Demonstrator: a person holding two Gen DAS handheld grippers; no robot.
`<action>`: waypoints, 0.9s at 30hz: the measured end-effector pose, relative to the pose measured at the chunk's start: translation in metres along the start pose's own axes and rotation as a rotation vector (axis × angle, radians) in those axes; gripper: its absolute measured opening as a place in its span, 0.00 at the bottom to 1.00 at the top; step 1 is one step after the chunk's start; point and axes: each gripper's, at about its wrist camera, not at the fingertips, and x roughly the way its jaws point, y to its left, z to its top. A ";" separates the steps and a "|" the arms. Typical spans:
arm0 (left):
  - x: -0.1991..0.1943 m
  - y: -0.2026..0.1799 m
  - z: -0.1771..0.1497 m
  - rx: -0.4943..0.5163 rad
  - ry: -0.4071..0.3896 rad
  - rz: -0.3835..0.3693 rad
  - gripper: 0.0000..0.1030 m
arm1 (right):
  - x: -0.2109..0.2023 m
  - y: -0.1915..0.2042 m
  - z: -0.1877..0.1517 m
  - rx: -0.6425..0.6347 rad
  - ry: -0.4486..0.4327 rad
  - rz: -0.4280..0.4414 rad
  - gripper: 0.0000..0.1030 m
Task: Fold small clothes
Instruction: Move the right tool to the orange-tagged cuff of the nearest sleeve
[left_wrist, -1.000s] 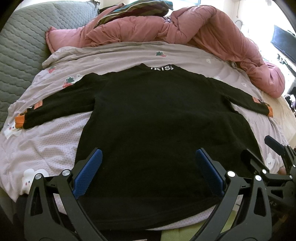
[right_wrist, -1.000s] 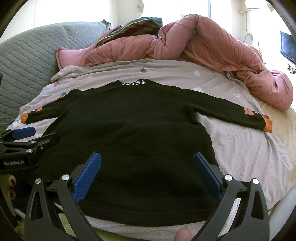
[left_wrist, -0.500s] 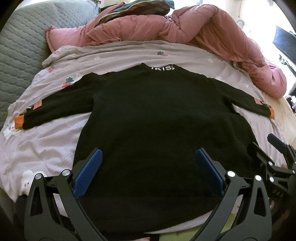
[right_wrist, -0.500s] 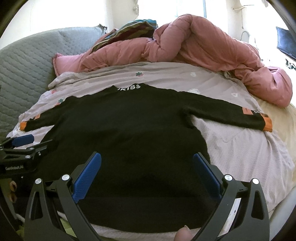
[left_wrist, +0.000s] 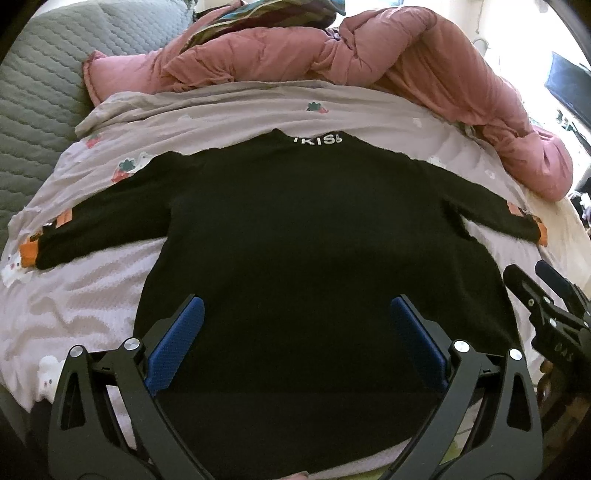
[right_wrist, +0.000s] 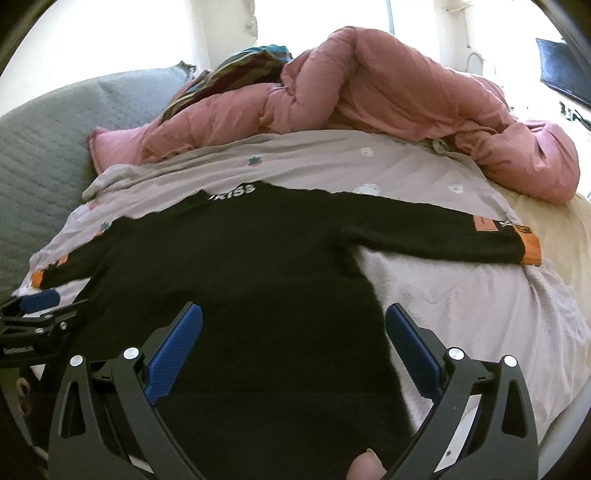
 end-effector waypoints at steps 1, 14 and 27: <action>0.001 0.000 0.004 -0.003 -0.003 0.003 0.92 | 0.001 -0.003 0.002 0.008 -0.005 -0.004 0.96; 0.013 -0.010 0.046 -0.008 -0.003 -0.017 0.92 | 0.016 -0.051 0.030 0.083 -0.032 -0.060 0.96; 0.037 -0.018 0.083 -0.011 -0.007 -0.050 0.92 | 0.037 -0.100 0.055 0.183 -0.037 -0.135 0.96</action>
